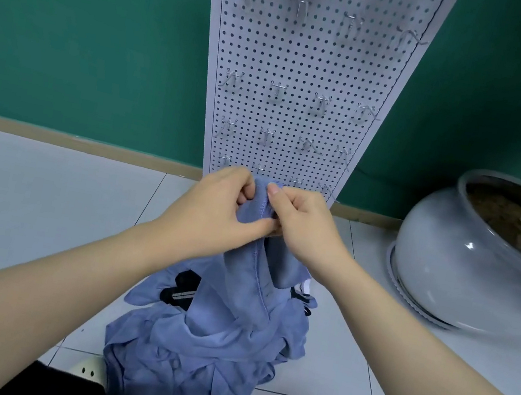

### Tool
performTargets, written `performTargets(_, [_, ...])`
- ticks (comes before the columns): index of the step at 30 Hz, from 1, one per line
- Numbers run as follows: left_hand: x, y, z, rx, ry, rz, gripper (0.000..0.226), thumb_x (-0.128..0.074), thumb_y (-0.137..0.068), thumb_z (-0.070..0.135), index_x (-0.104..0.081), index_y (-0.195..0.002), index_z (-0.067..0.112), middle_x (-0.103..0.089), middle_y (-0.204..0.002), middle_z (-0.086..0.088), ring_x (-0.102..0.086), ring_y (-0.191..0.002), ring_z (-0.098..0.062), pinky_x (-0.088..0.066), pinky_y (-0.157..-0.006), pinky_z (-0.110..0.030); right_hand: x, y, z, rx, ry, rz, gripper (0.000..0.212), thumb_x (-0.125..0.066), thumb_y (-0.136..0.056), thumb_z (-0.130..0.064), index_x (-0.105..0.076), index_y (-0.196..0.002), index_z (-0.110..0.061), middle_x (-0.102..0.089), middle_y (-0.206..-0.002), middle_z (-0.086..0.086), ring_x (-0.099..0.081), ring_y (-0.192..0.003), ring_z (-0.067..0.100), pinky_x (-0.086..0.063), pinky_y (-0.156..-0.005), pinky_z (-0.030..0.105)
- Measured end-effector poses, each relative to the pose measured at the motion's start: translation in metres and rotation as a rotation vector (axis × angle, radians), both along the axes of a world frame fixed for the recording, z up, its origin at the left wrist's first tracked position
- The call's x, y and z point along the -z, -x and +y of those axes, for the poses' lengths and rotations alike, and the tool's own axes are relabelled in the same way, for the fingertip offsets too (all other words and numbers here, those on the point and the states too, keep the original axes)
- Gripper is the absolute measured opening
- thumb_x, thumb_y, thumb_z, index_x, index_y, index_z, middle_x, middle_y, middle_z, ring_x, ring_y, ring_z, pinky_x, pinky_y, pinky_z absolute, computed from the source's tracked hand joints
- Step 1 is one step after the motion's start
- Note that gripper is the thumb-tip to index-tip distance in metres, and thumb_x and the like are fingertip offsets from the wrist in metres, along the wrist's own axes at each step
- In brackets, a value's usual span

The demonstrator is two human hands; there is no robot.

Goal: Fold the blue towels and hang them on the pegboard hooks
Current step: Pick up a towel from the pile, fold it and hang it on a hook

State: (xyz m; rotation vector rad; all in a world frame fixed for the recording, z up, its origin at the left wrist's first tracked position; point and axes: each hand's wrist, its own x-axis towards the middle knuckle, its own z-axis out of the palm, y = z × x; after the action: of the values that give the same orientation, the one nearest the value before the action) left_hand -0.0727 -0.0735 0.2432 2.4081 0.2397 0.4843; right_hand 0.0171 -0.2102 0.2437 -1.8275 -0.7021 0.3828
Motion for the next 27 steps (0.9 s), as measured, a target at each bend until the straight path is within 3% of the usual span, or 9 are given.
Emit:
performTargets(3, [0.001,-0.004,0.006,0.022,-0.013,-0.034,0.021,-0.072,-0.086,0.029,-0.055,-0.080,0.017,-0.061,-0.079,0.005,-0.056,-0.074,-0.006,-0.043,-0.063,-0.020,-0.001,0.001,0.000,-0.012,-0.006,0.088,0.052,-0.050,-0.109,-0.027,-0.055,-0.085,0.018,-0.065,-0.077,0.032,-0.070,-0.074,0.041,-0.063,-0.081,0.054])
performTargets(5, [0.001,-0.004,0.010,0.078,-0.002,-0.027,0.017,-0.070,-0.091,0.021,-0.057,-0.082,0.016,-0.062,-0.078,0.005,-0.054,-0.069,-0.003,-0.039,-0.062,-0.014,0.000,0.000,-0.001,0.011,-0.006,0.092,0.050,-0.049,-0.109,-0.025,-0.057,-0.092,0.021,-0.067,-0.091,0.039,-0.073,-0.086,0.043,-0.065,-0.077,0.044])
performTargets(11, [0.001,-0.004,0.015,0.070,0.186,0.014,0.022,-0.058,-0.103,0.016,-0.059,-0.081,0.011,-0.054,-0.067,0.006,-0.042,-0.059,-0.004,-0.034,-0.058,-0.018,-0.002,-0.008,-0.005,0.048,0.110,-0.152,0.053,-0.050,-0.104,-0.034,-0.051,-0.071,0.008,-0.063,-0.074,0.030,-0.066,-0.075,0.046,-0.057,-0.075,0.059])
performTargets(16, [0.002,-0.008,0.028,-0.077,0.617,0.080,0.027,-0.052,-0.100,0.027,-0.054,-0.076,0.017,-0.054,-0.078,-0.010,-0.047,-0.074,-0.021,-0.042,-0.077,-0.038,-0.004,-0.020,-0.010,0.056,0.065,-0.073,0.058,-0.050,-0.101,-0.041,-0.055,-0.085,0.015,-0.062,-0.075,0.029,-0.062,-0.070,0.043,-0.058,-0.081,0.062])
performTargets(19, [-0.003,-0.008,0.031,-0.141,0.816,0.069,0.036,-0.047,-0.107,0.014,-0.048,-0.071,0.016,-0.054,-0.071,-0.007,-0.049,-0.071,-0.021,-0.046,-0.076,-0.036,-0.001,-0.031,-0.016,0.086,0.030,0.020,0.058,-0.051,-0.103,-0.038,-0.053,-0.092,0.019,-0.056,-0.077,0.015,-0.056,-0.072,0.025,-0.056,-0.086,0.063])
performTargets(21, [-0.007,-0.006,0.035,-0.158,0.927,0.033,0.034,-0.042,-0.108,0.011,-0.053,-0.075,0.013,-0.062,-0.070,0.000,-0.057,-0.069,-0.019,-0.052,-0.072,-0.032,-0.002,-0.037,-0.021,0.108,-0.005,0.087,0.054,-0.051,-0.106,-0.033,-0.056,-0.097,0.020,-0.060,-0.081,0.021,-0.059,-0.077,0.026,-0.058,-0.088,0.060])
performTargets(24, [-0.009,-0.003,0.049,-0.165,1.028,-0.005,0.027,-0.041,-0.110,0.016,-0.064,-0.097,0.006,-0.074,-0.093,-0.007,-0.068,-0.084,-0.022,-0.058,-0.076,-0.032,-0.004,-0.046,-0.029,0.193,-0.065,0.145,0.048,-0.050,-0.109,-0.027,-0.061,-0.100,0.018,-0.067,-0.093,0.034,-0.064,-0.081,0.029,-0.064,-0.082,0.046])
performTargets(27, [-0.009,-0.001,0.062,-0.205,1.110,-0.058,0.029,-0.045,-0.110,0.023,-0.061,-0.089,0.012,-0.075,-0.077,0.000,-0.071,-0.073,-0.016,-0.058,-0.066,-0.027,-0.007,-0.058,-0.036,0.278,-0.143,0.186,0.042,-0.049,-0.109,-0.028,-0.064,-0.098,0.010,-0.063,-0.092,0.022,-0.063,-0.084,0.029,-0.059,-0.076,0.040])
